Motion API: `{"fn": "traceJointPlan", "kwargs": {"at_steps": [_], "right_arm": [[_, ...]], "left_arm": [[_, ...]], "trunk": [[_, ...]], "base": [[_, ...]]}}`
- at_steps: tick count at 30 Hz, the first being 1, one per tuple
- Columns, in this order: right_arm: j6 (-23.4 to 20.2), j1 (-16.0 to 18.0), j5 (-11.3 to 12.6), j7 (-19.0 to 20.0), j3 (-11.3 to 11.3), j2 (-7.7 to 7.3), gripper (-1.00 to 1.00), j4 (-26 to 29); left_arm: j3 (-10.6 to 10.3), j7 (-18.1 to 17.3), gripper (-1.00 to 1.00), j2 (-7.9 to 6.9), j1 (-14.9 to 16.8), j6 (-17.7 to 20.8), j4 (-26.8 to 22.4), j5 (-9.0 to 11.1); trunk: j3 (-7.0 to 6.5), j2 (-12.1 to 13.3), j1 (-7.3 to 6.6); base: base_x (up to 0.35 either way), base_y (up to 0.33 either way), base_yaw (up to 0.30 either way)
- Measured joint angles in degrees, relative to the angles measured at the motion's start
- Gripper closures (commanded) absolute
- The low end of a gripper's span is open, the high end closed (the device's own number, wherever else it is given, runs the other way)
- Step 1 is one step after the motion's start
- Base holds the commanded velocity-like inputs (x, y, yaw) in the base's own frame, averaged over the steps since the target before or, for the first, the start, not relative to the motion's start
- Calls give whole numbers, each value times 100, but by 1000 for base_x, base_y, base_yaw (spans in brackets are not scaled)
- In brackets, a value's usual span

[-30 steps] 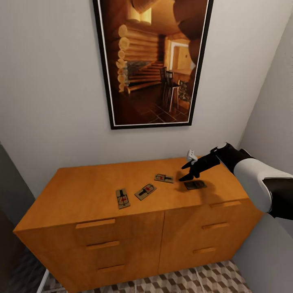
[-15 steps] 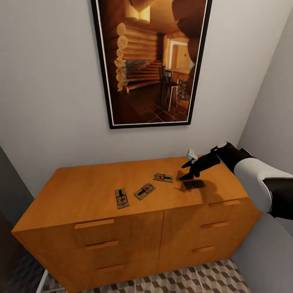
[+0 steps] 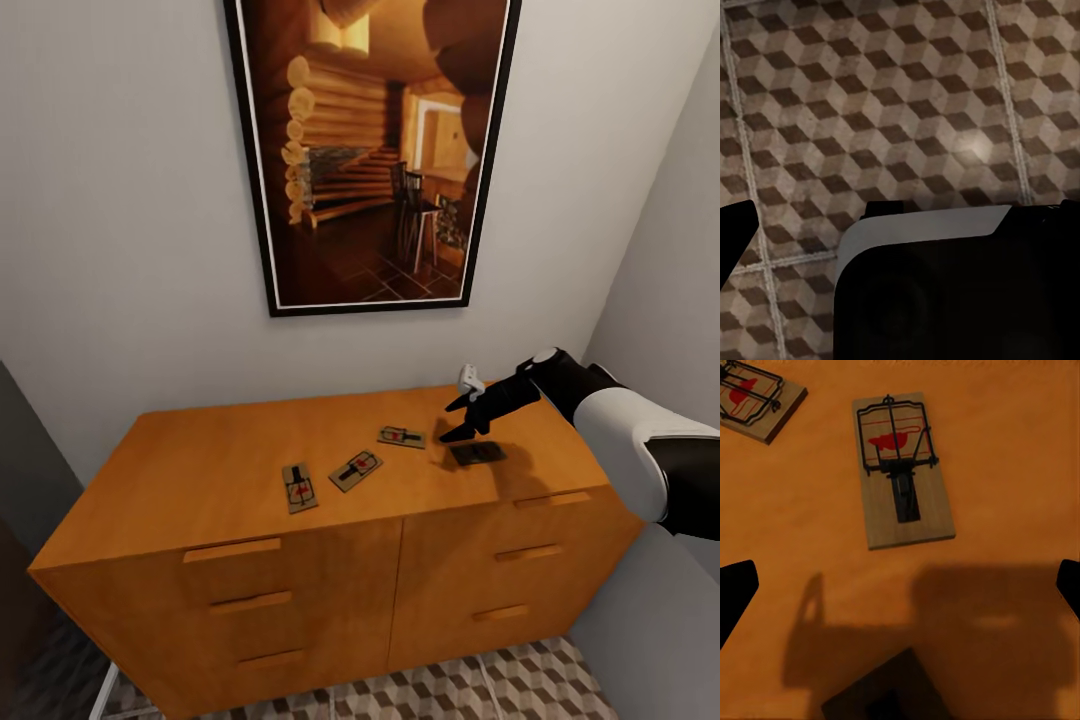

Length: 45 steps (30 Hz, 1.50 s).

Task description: Take the four mousetraps from the cabinet in the bathroom and place them on the bathroom floor. Make sure all four end up on the same floor surface, and ensure that at least two of them are either under or directly next to the same bathroom sink.

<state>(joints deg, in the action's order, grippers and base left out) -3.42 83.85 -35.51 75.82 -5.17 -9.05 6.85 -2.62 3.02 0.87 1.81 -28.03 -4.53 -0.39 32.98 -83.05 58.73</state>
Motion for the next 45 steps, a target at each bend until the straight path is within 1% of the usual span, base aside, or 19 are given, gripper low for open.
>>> {"fn": "traceJointPlan", "kwargs": {"at_steps": [10, 26, 35, 45], "right_arm": [[0, -1, 0, -5, -1, 2, -100, -2], [0, -2, -17, -12, -8, -6, -100, -45], [0, 0, -19, -188, -9, -6, -100, -73], [0, -2, -20, -270, -9, -6, -100, -78]], "left_arm": [[0, 0, -100, 0, 0, 0, 0, 0], [0, 0, -100, -3, 0, 0, 2, 0], [0, 0, -100, -3, 0, 0, 0, 0], [0, 0, -100, -3, 0, 0, 0, 0]], "trunk": [[0, 0, 0], [0, 0, 0], [0, 0, 0], [0, 0, 0]], "base": [[52, 93, 0], [4, 9, 0], [0, 0, 0], [0, 0, 0]]}}
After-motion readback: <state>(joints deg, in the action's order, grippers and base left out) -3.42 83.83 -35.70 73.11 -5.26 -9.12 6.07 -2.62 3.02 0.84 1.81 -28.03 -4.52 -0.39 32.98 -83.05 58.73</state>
